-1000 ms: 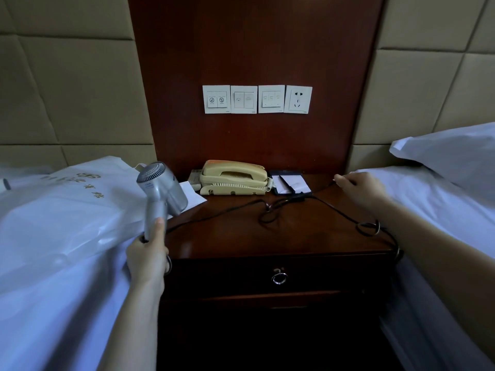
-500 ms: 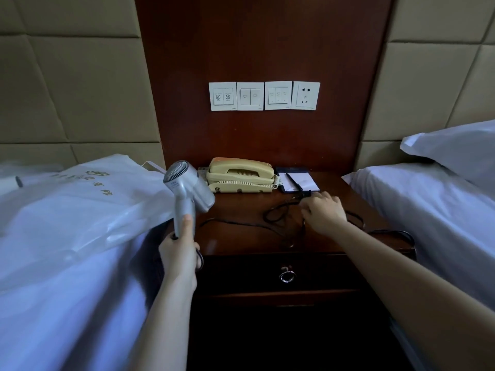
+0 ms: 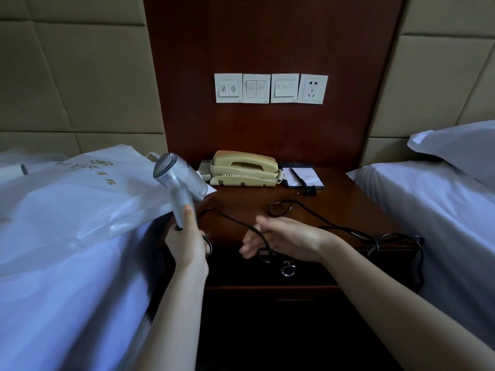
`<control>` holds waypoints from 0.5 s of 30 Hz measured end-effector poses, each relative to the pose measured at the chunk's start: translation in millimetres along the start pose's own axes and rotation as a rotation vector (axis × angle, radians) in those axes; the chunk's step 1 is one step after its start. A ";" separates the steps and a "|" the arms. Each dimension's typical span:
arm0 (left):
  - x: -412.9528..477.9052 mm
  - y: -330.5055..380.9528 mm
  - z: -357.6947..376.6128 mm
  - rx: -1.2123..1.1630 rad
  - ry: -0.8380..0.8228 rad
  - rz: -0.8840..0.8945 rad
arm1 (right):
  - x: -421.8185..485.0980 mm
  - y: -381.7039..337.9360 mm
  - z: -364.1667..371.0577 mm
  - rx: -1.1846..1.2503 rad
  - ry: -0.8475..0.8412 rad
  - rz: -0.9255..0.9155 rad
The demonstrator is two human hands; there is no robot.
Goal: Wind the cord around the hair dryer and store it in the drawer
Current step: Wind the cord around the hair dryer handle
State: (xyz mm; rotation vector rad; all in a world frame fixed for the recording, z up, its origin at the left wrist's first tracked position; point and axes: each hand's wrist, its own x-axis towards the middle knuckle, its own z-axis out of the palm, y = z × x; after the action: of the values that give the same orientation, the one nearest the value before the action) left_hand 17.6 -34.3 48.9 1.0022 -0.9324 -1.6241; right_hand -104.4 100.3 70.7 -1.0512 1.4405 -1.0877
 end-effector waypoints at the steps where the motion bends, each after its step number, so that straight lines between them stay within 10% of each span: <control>1: -1.1 0.1 -0.4 0.007 0.005 0.008 | -3.1 -1.4 3.2 -0.035 0.004 -0.023; 15: 11.0 -7.2 -20.0 0.272 -0.157 0.297 | -35.3 -40.1 16.9 -0.573 0.529 -0.192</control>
State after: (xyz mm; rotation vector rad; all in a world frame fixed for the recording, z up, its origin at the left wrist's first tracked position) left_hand 31.6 -45.5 33.0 0.8743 -1.3683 -1.3627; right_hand -80.8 124.2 115.5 -1.3836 2.1978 -1.1729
